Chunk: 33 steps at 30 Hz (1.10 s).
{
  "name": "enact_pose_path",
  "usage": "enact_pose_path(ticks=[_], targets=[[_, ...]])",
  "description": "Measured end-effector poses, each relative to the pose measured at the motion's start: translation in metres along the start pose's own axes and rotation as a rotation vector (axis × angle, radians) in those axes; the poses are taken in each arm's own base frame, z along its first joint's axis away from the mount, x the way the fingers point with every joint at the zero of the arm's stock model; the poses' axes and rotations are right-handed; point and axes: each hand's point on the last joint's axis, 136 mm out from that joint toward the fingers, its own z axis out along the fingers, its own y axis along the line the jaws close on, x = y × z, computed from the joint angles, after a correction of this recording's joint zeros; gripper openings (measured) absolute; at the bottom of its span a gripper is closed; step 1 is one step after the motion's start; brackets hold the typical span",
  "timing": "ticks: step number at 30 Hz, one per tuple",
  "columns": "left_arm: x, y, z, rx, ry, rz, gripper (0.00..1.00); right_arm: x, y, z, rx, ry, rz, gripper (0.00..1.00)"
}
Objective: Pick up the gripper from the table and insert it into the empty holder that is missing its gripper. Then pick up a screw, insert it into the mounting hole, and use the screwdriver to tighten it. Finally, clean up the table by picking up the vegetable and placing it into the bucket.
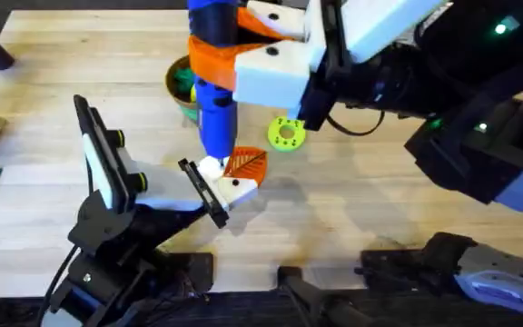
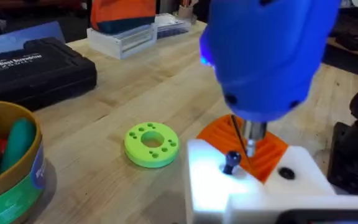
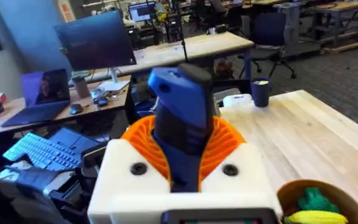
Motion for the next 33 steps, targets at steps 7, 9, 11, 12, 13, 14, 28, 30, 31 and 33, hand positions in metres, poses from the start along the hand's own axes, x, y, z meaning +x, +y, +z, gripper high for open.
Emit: enact_pose_path(ticks=[7,9,11,12,13,14,28,30,31,33], targets=[[0.000,0.000,0.000,0.000,0.000,0.000,0.012,0.001,0.003,0.001,-0.009,0.001,-0.043,0.164],[0.000,0.000,0.000,0.000,0.000,0.000,0.012,0.001,0.003,0.001,-0.009,0.001,-0.049,0.164],[0.000,0.000,0.000,0.000,0.000,0.000,0.012,0.001,0.003,0.001,-0.009,0.001,-0.050,0.164],[0.000,0.000,0.000,0.000,0.000,0.000,0.012,0.001,0.003,0.001,-0.009,0.001,-0.050,0.164],[0.000,0.000,0.000,0.000,0.000,0.000,0.012,0.001,0.003,0.001,-0.009,0.001,-0.050,0.164],[0.000,0.000,0.000,0.000,0.000,0.000,0.012,0.001,0.003,0.001,-0.009,0.001,-0.050,0.164],[0.000,0.000,0.000,0.000,0.000,0.000,0.012,0.014,-0.004,0.006,0.000,0.035,-0.026,0.164],[0.000,0.000,0.000,0.000,0.000,0.000,0.012,0.015,-0.005,0.006,0.001,0.037,-0.025,0.164],[0.000,0.000,0.000,0.000,0.001,-0.001,0.012,0.015,-0.005,0.006,0.001,0.036,-0.025,0.164],[0.000,0.000,0.000,0.000,0.000,0.000,0.012,0.015,-0.005,0.006,0.001,0.036,-0.026,0.164]])
